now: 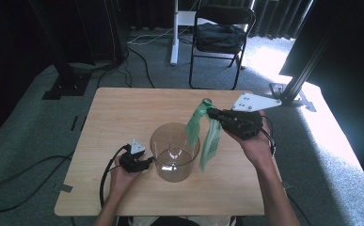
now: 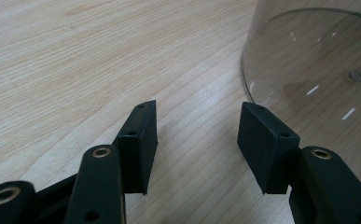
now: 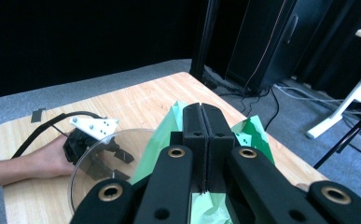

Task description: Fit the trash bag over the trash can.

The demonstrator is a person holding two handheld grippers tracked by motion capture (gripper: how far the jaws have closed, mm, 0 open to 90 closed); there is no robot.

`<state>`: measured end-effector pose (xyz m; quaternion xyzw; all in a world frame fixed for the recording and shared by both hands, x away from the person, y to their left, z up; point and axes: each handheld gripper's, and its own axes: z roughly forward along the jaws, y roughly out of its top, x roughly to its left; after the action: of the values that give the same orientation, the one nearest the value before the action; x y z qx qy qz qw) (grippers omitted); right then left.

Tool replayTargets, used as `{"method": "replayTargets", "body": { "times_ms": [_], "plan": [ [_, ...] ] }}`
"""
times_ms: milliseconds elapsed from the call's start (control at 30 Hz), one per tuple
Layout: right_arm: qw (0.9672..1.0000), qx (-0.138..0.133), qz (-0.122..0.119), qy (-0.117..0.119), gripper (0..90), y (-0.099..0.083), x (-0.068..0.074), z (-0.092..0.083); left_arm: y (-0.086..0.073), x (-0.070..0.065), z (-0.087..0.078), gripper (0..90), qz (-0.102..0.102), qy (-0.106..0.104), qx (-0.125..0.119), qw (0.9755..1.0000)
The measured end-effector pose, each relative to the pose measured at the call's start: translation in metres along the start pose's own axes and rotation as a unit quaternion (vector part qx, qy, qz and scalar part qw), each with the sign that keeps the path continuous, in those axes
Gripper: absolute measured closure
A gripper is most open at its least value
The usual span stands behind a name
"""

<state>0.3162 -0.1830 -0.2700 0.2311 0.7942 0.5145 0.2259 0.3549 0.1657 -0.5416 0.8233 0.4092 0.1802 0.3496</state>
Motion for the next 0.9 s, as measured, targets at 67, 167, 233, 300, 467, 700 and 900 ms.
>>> {"method": "replayTargets", "body": {
  "times_ms": [67, 167, 233, 300, 467, 700, 900],
  "plan": [
    [1.0, 0.001, 0.0, 0.003, 89.8, 0.0, 0.0, 0.001, 0.0, 0.0, 0.0, 48.0, -0.001, 0.0, -0.001, 1.0],
    [0.9999, 0.008, 0.003, 0.008, 89.8, -0.004, -0.001, 0.005, 0.0, 0.0, 0.0, 48.0, -0.001, 0.0, -0.001, 1.0],
    [0.9998, 0.018, 0.004, 0.012, 89.8, -0.01, 0.0, 0.01, 0.0, 0.0, 0.0, 48.0, -0.001, 0.0, -0.001, 1.0],
    [0.9996, 0.022, 0.005, 0.017, 89.8, -0.016, 0.0, 0.014, 0.0, 0.0, 0.0, 47.9, -0.001, 0.0, -0.001, 1.0],
    [0.9987, 0.041, 0.014, 0.026, 89.7, -0.032, 0.0, 0.027, 0.0, 0.0, 0.0, 47.9, 0.0, 0.0, 0.0, 1.0],
    [0.9966, 0.061, 0.016, 0.053, 89.7, -0.056, 0.001, 0.05, 0.0, 0.0, 0.0, 47.9, -0.001, 0.0, 0.0, 1.0],
    [0.9938, 0.081, 0.034, 0.068, 89.6, -0.075, 0.001, 0.066, 0.0, 0.0, 0.0, 47.9, -0.001, 0.0, 0.0, 1.0]
  ]
}}
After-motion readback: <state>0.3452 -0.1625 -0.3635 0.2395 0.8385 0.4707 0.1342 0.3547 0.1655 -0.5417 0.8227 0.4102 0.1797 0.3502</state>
